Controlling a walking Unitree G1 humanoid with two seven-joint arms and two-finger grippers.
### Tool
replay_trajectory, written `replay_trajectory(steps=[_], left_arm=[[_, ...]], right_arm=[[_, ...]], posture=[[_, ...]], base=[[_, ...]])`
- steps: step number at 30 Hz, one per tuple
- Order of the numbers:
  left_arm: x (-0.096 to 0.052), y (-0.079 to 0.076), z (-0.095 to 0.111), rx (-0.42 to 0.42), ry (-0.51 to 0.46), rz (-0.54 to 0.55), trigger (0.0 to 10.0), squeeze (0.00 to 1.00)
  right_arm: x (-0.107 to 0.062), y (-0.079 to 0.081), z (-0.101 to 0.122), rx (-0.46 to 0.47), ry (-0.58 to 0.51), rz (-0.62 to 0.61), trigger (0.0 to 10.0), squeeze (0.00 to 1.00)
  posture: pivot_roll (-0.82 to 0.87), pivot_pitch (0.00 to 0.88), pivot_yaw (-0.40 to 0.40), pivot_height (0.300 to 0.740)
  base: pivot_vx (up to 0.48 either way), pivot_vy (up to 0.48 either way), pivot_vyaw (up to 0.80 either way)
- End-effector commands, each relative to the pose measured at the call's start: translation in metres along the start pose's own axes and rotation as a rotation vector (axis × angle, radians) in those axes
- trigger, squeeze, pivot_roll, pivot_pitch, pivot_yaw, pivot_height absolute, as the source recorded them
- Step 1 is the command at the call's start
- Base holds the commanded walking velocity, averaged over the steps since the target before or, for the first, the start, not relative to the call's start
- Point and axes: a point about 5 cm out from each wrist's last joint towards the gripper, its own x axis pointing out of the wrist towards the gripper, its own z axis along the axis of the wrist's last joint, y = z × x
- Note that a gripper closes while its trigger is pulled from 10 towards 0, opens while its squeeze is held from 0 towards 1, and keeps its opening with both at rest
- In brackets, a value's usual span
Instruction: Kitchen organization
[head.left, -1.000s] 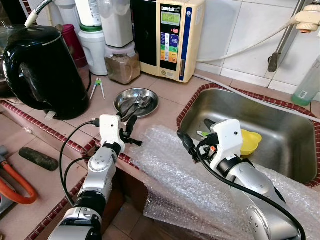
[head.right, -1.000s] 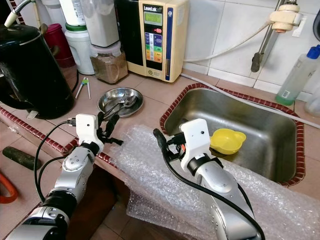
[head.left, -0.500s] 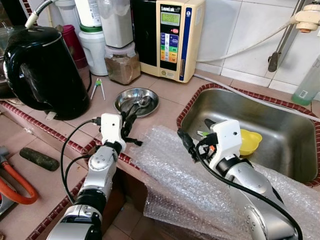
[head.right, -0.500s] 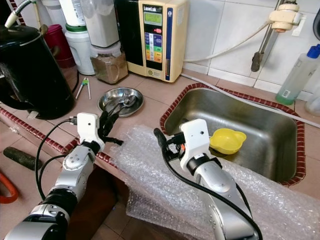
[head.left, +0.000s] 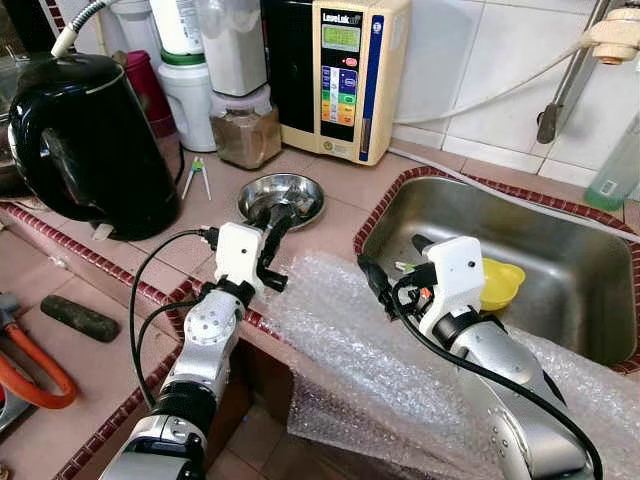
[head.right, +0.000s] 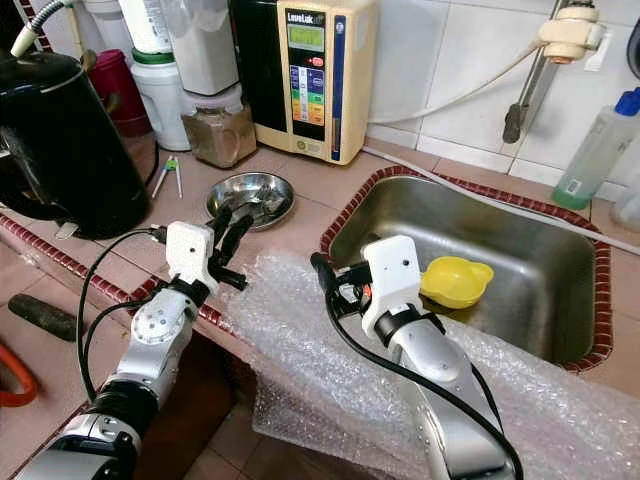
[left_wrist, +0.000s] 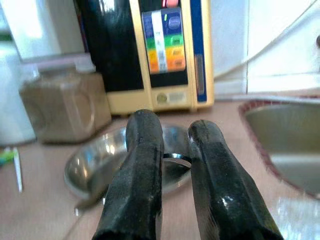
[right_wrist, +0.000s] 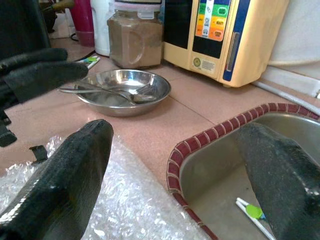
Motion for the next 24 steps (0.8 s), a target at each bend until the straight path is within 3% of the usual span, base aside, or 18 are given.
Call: replay_trajectory(steps=[1, 15, 24], left_arm=[[0.005, 0.002, 0.012, 0.036, -0.058, 0.004, 0.0, 0.0], [0.007, 0.017, 0.02, 0.091, -0.079, 0.075, 0.0, 0.0], [0.02, 0.035, 0.039, 0.109, -0.137, 0.138, 0.0, 0.0]], right_arm=[[0.002, -0.003, 0.001, -0.006, -0.007, -0.006, 10.0, 0.0], [0.003, -0.004, 0.0, -0.009, -0.01, -0.011, 10.0, 0.0], [0.003, -0.004, 0.0, -0.013, -0.009, -0.008, 10.0, 0.0]], posture=[[-0.1, 0.0, 0.068, 0.74], [-0.1, 0.0, 0.064, 0.74], [-0.1, 0.0, 0.055, 0.74]], base=[[0.0, 0.0, 0.0], [0.0, 0.0, 0.0], [0.0, 0.0, 0.0]])
